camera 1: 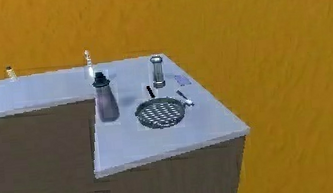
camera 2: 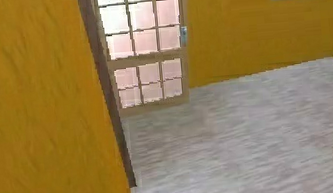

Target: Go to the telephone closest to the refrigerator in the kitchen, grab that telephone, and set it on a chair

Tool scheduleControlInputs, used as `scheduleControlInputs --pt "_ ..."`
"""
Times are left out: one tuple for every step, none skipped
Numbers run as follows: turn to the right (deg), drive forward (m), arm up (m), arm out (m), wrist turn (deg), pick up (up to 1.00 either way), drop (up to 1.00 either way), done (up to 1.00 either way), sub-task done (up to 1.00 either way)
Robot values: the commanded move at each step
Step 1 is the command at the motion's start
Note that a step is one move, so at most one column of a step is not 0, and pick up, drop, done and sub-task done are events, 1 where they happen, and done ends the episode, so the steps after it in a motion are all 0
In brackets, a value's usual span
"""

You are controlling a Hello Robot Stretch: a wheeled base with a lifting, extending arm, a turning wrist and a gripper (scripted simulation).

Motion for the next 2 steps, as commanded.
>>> scheduleControlInputs --pt "-45.0 0.0 0.0 0.0 0.0 0.0 0.0 0.0 0.0" --pt "-45.0 0.0 0.0 0.0 0.0 0.0 0.0 0.0 0.0"
